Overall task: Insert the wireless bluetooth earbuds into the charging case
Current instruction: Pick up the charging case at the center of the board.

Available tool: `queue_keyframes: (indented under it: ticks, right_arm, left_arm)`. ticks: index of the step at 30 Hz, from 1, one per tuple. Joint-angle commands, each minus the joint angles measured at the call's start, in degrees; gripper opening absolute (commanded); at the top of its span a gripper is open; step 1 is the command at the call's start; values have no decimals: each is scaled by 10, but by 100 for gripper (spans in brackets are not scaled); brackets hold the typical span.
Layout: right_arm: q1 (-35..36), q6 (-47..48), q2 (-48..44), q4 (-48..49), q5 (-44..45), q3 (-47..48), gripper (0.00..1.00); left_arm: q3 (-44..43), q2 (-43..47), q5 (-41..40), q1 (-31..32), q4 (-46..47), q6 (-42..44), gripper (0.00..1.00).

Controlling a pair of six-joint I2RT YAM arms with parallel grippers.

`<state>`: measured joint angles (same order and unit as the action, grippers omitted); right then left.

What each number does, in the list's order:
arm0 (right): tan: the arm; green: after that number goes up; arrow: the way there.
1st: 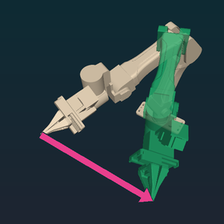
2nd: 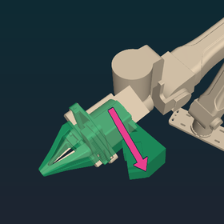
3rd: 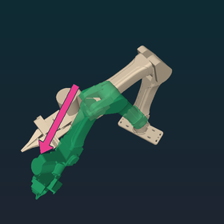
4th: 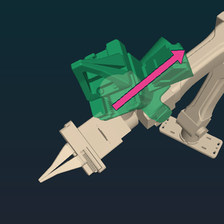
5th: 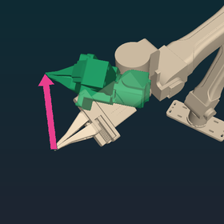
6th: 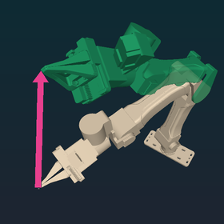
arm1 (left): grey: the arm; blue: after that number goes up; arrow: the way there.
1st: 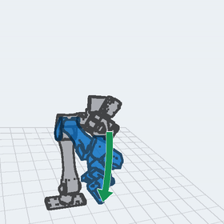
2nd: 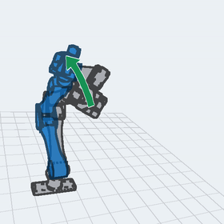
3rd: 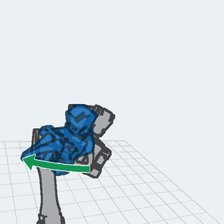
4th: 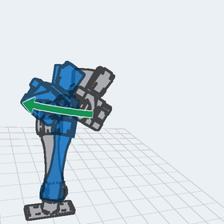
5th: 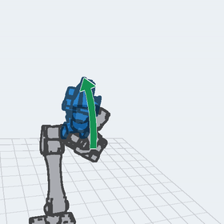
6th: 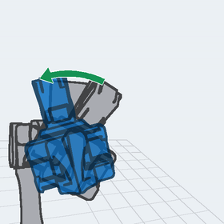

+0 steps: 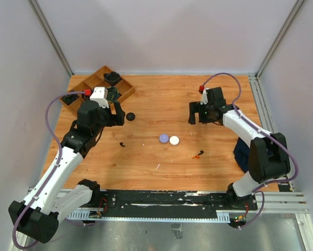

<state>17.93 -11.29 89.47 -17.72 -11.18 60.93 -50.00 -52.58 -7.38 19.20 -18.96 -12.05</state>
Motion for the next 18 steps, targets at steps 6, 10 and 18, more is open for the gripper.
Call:
queue_keyframes:
  ticks: [6, 10, 18]
  right_arm:
    - [-112, 62, 95, -23, 120, 135, 95]
    - [-159, 93, 161, -22, 127, 197, 96]
    - [-218, 140, 277, -42, 108, 311, 93]
  left_arm:
    - [6, 31, -11, -5, 12, 2, 91]
    - [7, 32, -10, -3, 14, 5, 91]
    - [7, 31, -21, 7, 12, 9, 91]
